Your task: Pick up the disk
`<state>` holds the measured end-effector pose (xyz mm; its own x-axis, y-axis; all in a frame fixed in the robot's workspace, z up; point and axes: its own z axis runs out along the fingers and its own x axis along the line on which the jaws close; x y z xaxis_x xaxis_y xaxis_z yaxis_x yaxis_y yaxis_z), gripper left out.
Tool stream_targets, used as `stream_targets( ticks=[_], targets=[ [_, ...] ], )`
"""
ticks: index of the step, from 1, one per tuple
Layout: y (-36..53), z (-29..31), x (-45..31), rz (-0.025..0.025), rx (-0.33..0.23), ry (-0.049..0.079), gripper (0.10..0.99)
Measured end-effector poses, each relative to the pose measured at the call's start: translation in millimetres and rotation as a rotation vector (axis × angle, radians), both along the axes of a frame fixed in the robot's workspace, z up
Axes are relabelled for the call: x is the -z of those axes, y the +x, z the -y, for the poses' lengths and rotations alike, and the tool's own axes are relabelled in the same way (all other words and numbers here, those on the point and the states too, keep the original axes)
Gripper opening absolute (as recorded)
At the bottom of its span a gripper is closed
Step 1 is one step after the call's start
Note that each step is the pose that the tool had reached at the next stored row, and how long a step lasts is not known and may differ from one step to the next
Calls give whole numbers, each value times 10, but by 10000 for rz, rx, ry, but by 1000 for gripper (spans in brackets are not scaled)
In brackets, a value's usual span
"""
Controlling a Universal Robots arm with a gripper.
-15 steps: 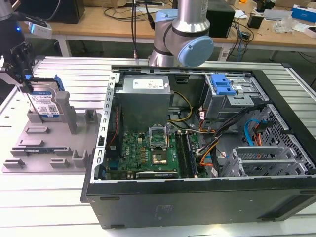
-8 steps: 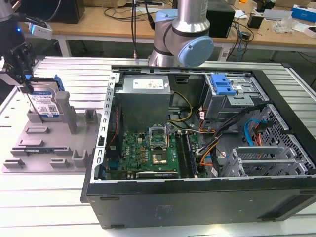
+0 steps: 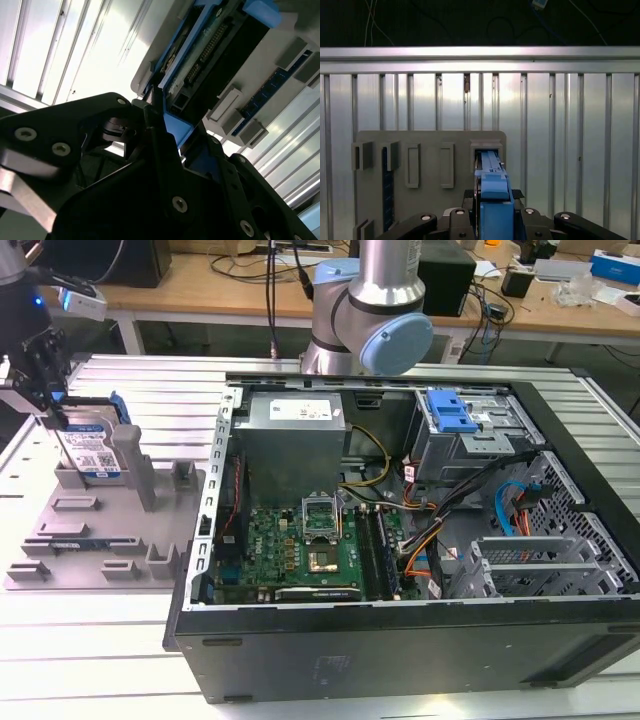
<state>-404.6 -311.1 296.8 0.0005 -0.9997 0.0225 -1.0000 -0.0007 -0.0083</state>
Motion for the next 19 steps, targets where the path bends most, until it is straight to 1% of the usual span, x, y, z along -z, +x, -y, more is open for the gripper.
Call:
stream_targets(
  ticks=[9, 11, 12, 16, 19],
  targets=[
    [0, 0, 2, 3, 0, 1, 365],
    [1, 0, -16, 8, 0, 3, 365],
    [0, 0, -38, 4, 0, 2, 365],
    [0, 0, -176, 2, 1, 1, 365],
    [0, 0, -313, 1, 0, -6, 365]
  ],
)
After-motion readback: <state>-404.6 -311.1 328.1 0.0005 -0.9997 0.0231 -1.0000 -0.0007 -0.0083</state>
